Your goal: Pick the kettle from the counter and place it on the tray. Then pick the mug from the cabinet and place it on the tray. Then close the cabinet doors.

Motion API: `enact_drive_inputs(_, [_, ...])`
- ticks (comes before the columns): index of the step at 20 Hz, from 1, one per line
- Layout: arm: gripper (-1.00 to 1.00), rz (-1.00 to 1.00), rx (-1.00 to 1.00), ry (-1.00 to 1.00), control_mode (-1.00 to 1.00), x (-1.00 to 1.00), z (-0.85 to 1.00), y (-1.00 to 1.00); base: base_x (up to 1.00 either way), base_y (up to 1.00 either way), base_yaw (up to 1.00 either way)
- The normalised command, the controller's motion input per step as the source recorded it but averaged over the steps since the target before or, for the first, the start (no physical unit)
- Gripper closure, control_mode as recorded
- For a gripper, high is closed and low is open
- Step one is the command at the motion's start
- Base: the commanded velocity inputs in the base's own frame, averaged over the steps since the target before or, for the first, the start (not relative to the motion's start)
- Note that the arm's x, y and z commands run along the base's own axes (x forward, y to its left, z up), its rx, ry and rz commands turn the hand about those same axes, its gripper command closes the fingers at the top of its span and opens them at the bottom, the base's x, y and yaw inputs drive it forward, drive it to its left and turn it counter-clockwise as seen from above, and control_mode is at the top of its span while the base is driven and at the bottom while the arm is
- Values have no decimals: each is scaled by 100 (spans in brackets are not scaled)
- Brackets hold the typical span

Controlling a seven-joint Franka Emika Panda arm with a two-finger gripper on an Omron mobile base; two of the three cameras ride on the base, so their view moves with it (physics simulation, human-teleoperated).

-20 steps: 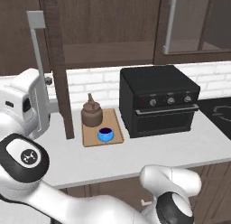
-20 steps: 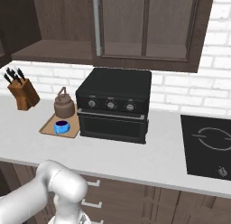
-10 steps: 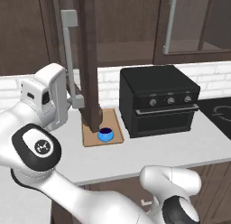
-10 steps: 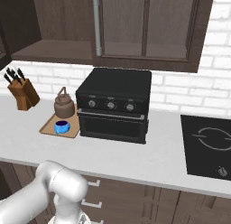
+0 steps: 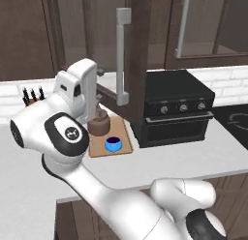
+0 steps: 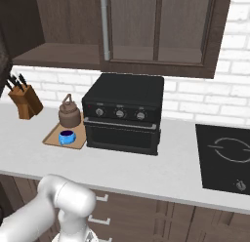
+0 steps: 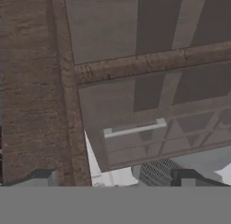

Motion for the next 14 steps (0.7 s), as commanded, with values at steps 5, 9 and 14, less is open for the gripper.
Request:
enact_drive_inputs(5, [-100, -4, 1, 0, -100, 50, 0, -63, 0, 0, 0])
enact_drive_inputs(9, [-100, -6, 8, 0, -100, 44, 2, -78, 0, 0, 0])
enact_drive_inputs(14, [-100, -7, 13, 0, -100, 45, 6, -75, 0, 0, 0])
